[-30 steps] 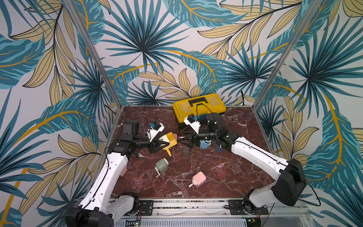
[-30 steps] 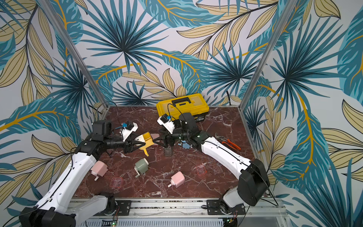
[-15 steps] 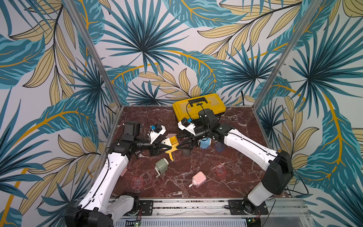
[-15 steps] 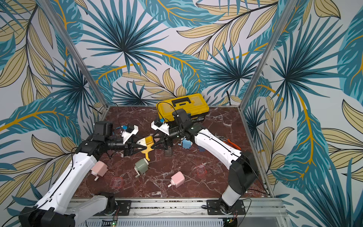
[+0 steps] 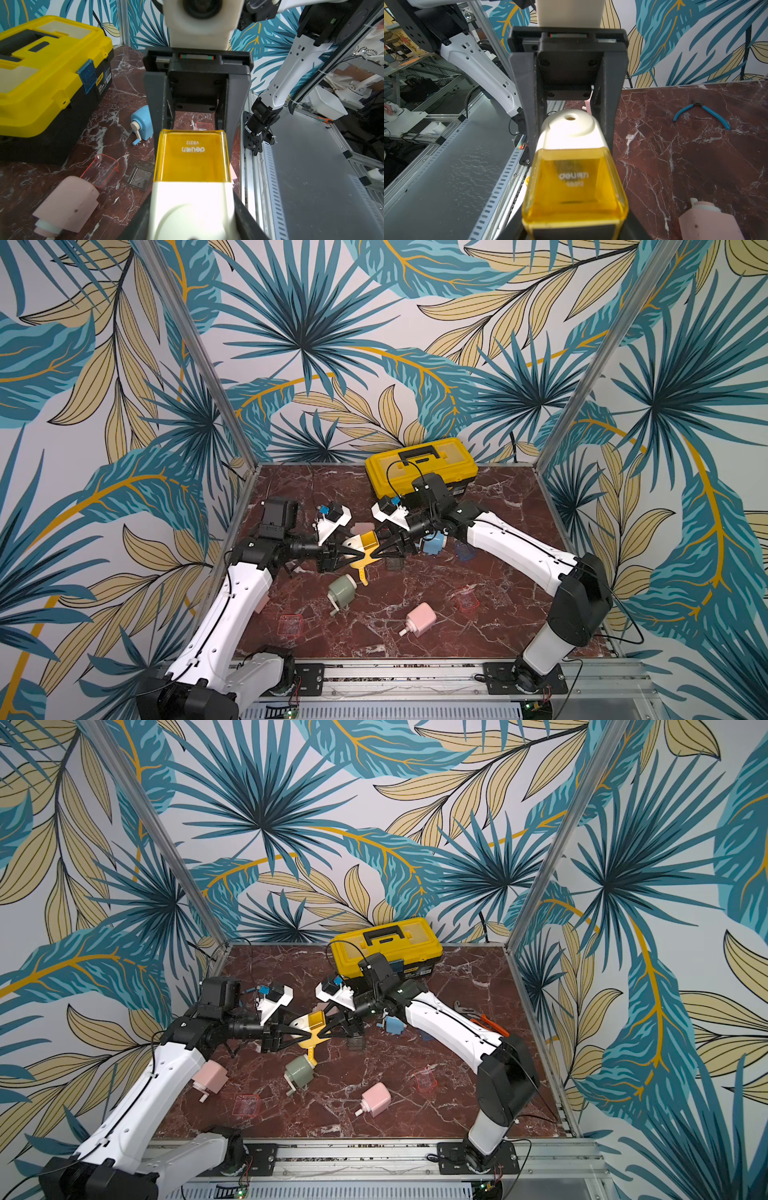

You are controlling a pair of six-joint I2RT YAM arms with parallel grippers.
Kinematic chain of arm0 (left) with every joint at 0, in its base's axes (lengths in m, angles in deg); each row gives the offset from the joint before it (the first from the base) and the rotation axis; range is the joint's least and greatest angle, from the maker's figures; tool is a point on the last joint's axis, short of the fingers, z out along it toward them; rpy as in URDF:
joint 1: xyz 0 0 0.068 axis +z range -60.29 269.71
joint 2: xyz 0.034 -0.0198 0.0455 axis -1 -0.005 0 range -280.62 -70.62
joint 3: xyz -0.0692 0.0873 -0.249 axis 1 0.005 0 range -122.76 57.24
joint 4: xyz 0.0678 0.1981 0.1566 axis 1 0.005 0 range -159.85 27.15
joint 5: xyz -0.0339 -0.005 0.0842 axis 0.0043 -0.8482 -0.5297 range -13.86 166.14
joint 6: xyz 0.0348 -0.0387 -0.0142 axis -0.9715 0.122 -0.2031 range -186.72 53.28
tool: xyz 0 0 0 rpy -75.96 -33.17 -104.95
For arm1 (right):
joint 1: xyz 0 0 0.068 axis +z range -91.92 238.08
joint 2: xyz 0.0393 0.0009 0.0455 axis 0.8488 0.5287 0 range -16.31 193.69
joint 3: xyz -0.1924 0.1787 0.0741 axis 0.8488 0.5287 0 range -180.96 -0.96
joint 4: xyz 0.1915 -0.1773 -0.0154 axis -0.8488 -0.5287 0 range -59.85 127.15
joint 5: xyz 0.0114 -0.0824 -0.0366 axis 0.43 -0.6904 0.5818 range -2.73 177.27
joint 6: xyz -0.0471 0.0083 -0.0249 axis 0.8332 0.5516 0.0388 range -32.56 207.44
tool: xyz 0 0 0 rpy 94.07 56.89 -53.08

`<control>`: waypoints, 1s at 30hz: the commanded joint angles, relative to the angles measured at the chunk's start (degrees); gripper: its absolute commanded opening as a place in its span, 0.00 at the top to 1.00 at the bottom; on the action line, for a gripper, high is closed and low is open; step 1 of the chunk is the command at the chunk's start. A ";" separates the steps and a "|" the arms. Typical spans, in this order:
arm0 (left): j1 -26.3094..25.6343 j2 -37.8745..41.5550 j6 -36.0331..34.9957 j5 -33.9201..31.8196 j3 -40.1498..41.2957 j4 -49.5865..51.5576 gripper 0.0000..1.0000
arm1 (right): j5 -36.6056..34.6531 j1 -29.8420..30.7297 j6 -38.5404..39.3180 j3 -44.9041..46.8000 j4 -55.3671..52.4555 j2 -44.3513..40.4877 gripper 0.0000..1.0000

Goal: Put the tray back into the pencil sharpener
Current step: Pick up the pencil sharpener from the center of the board.

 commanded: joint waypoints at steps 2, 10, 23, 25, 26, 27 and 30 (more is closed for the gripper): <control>0.19 0.81 0.86 -0.59 -2.21 -1.52 0.70 | 4.20 0.62 -3.09 -0.90 1.39 1.01 0.62; 2.31 3.70 4.39 0.24 -0.47 -1.49 0.31 | 6.99 0.39 -10.99 0.53 11.17 0.58 0.73; 4.53 7.61 5.76 4.85 0.28 -1.63 0.26 | 8.39 0.00 -30.25 6.05 36.33 -0.46 0.76; 4.46 7.36 5.76 4.94 0.16 -1.61 0.31 | 7.89 0.05 -32.53 6.95 39.86 -0.57 0.76; 4.45 7.19 5.76 4.74 0.00 -1.62 0.33 | 7.76 0.05 -32.70 7.00 39.95 -0.66 0.76; 4.45 7.14 5.69 4.30 -0.05 -1.69 0.34 | 7.67 0.07 -32.94 7.13 40.22 -0.75 0.76; 4.39 6.72 5.41 3.91 -0.43 -1.73 0.38 | 7.08 0.13 -33.28 7.40 40.80 -1.01 0.76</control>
